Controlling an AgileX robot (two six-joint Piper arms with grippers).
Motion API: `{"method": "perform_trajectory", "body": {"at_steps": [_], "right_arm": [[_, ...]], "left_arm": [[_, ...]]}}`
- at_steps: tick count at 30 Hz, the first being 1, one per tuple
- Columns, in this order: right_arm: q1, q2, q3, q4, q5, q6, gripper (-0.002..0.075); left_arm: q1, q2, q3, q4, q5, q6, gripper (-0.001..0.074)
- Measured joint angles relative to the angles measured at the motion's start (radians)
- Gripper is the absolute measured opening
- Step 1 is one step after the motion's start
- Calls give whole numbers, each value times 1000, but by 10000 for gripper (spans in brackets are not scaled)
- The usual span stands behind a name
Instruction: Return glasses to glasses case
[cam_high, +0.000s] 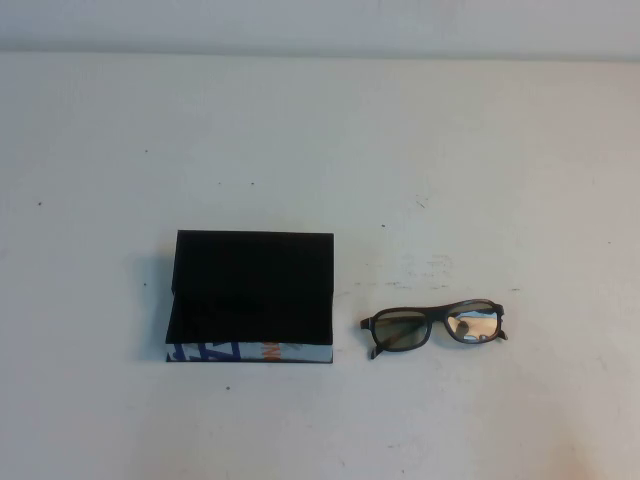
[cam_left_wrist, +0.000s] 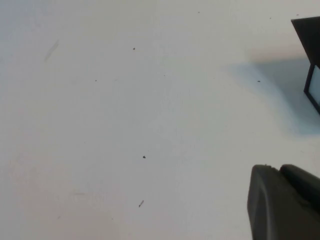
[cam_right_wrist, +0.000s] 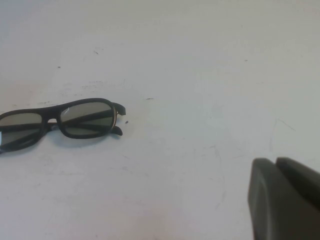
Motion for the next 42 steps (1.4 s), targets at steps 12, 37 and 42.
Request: {"method": "perform_trajectory", "body": {"at_steps": [12,37,42], "right_arm": [[0,0,0,0,0,0,-11],[0,0,0,125,-17,0,-11],[0,0,0,461,-139,0,-11]], "left_arm": [[0,0,0,0,0,0,-4],[0,0,0,0,0,0,-4],[0,0,0,0,0,0,-4]]}}
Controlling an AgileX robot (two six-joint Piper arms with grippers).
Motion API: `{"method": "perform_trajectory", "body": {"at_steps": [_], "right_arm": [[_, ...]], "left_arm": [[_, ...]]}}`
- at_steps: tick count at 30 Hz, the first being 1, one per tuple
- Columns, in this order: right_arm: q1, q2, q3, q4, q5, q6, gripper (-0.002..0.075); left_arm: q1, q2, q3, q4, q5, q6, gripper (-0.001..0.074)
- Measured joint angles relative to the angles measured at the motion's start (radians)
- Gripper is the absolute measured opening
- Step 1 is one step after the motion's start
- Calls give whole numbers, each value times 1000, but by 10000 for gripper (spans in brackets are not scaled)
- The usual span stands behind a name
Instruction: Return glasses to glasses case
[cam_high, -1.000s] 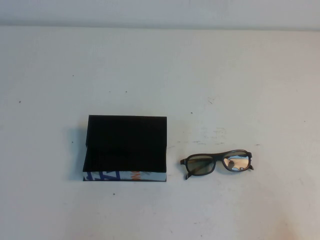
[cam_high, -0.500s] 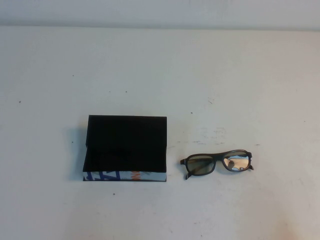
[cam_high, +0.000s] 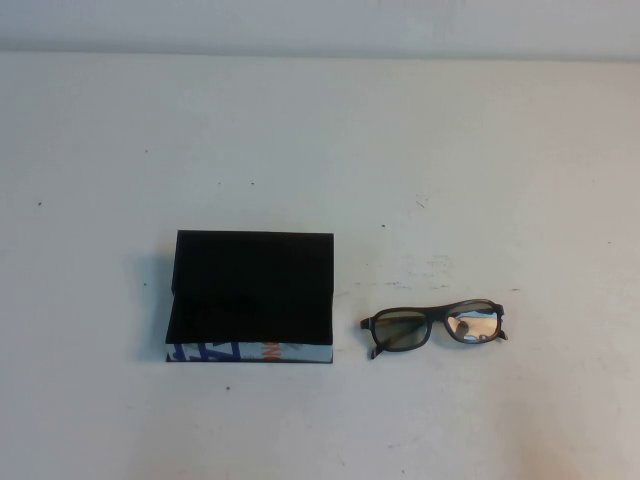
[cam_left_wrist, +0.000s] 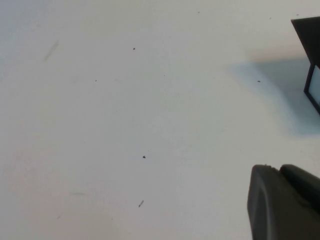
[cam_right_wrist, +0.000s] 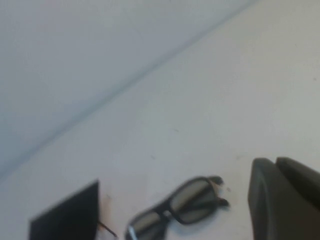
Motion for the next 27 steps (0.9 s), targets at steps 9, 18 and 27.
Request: {"method": "perform_trajectory", "body": {"at_steps": [9,18,27], "right_arm": [[0,0,0,294,-114,0,-11],[0,220,-221,177,247,0,-11],[0,639,-513,-73,632,-110,-11]], "left_arm": [[0,0,0,0,0,0,-4],[0,0,0,0,0,-2,-4],[0,0,0,0,0,-2,-4]]}}
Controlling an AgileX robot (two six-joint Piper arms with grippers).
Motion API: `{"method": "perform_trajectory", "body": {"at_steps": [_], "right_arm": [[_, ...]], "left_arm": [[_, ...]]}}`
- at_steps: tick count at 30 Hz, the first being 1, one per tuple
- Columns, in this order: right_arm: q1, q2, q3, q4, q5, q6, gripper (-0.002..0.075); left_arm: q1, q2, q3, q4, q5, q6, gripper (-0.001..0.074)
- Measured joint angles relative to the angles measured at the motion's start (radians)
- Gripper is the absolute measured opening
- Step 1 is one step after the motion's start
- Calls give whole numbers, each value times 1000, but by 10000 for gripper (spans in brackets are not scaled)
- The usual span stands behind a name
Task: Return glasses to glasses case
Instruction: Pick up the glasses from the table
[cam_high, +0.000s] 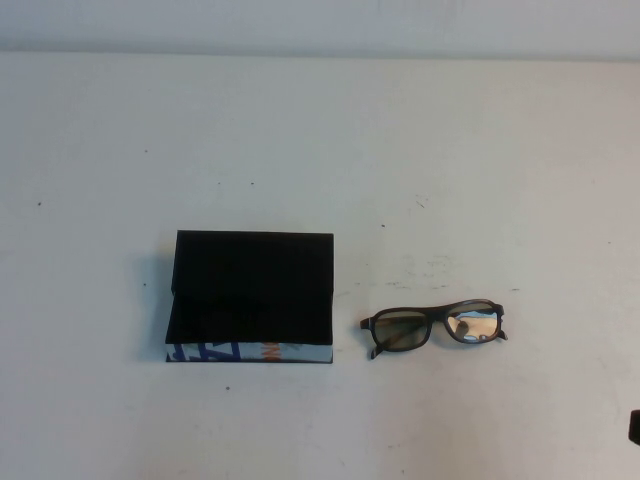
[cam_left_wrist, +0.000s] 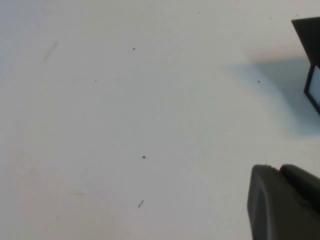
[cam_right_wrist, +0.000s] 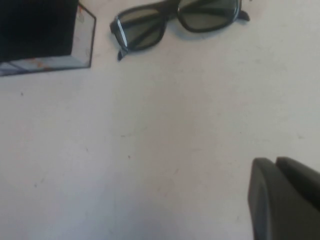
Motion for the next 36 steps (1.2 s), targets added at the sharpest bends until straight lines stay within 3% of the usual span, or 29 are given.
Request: {"method": "perform_trajectory", "body": {"at_steps": [12,24,30,36], "right_arm": [[14,275,-86,-19,64,-238,-11],[443,602,-330,-247,47,-286,-11],[499,793,-489,-310,60,-385,-6],[495,939,-604,-356,36,-727,95]], "left_arm": [[0,0,0,0,0,0,-4],[0,0,0,0,0,0,-4],[0,0,0,0,0,0,-4],[0,0,0,0,0,0,-4]]}}
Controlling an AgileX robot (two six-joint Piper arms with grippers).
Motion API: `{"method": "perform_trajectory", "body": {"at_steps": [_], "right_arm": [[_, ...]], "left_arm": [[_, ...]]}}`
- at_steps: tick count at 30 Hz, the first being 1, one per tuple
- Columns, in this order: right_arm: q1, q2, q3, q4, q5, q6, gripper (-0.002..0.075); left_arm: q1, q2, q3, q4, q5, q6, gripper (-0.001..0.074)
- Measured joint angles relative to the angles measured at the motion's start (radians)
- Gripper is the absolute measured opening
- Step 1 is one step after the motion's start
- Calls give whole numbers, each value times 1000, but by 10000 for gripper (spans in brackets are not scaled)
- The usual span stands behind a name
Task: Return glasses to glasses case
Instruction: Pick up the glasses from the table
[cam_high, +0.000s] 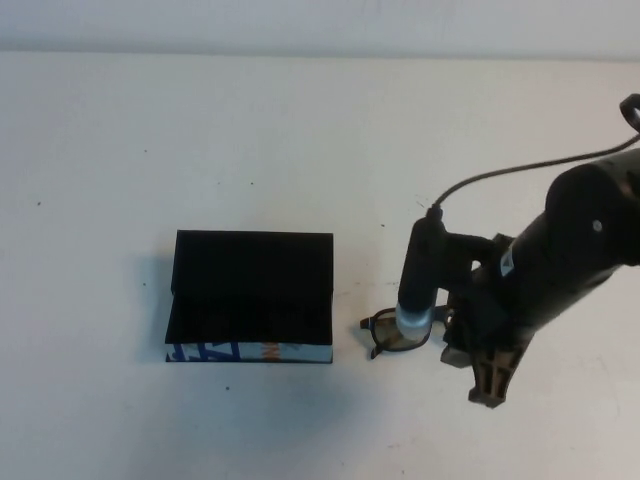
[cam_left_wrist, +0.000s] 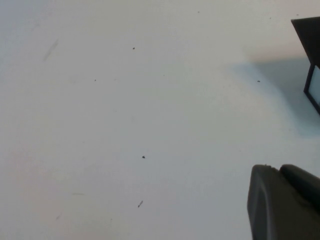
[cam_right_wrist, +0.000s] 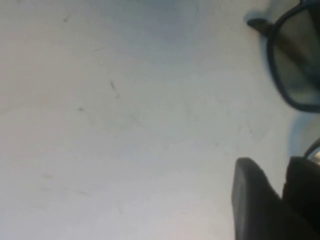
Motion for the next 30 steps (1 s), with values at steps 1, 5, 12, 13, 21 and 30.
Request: {"method": "perform_trajectory", "body": {"at_steps": [1,5,12,13,21,30], "right_arm": [[-6,16,-13,-3,-15,-67,126],[-44,57,-48,-10,-71,-288,260],[-103,152,-135,-10,-74,-472,353],[-110,172,-157,-10,-61,-480,356],[-118,303,-297,-4,47,-535,359],[-118,353,-318,1,64,-546,360]], "left_arm": [[0,0,0,0,0,0,-4],[0,0,0,0,0,0,-4],[0,0,0,0,0,0,-4],[0,0,0,0,0,0,-4],[0,0,0,0,0,0,-4],[0,0,0,0,0,0,-4]]}}
